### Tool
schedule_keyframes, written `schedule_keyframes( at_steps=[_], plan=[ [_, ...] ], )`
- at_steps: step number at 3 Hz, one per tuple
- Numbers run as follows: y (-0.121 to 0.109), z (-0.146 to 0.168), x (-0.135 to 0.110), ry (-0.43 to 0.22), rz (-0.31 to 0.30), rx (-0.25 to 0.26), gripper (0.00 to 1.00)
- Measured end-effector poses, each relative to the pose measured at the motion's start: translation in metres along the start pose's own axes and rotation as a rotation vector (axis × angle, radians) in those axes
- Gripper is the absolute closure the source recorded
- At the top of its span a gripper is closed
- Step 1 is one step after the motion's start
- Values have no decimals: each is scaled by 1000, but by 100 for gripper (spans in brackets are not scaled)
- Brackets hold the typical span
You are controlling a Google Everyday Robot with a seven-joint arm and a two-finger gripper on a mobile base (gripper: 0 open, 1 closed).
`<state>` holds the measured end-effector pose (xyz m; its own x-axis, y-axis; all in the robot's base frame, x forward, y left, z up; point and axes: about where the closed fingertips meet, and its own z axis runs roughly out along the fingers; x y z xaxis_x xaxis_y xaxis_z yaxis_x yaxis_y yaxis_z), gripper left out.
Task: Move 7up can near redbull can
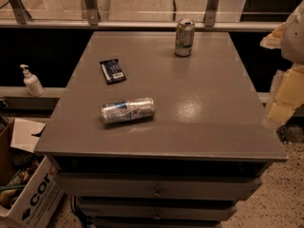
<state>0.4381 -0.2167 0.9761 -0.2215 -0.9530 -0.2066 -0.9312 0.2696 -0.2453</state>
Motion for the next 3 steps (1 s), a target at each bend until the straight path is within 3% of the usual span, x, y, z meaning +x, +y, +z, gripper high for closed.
schedule_keyframes(
  at_steps=[1,2,3],
  plan=[
    [0,0,0,0,0,0,0],
    [-3,7,3,-22,20,36,0],
    [-23,26,6,-77,64,87,0]
  ],
)
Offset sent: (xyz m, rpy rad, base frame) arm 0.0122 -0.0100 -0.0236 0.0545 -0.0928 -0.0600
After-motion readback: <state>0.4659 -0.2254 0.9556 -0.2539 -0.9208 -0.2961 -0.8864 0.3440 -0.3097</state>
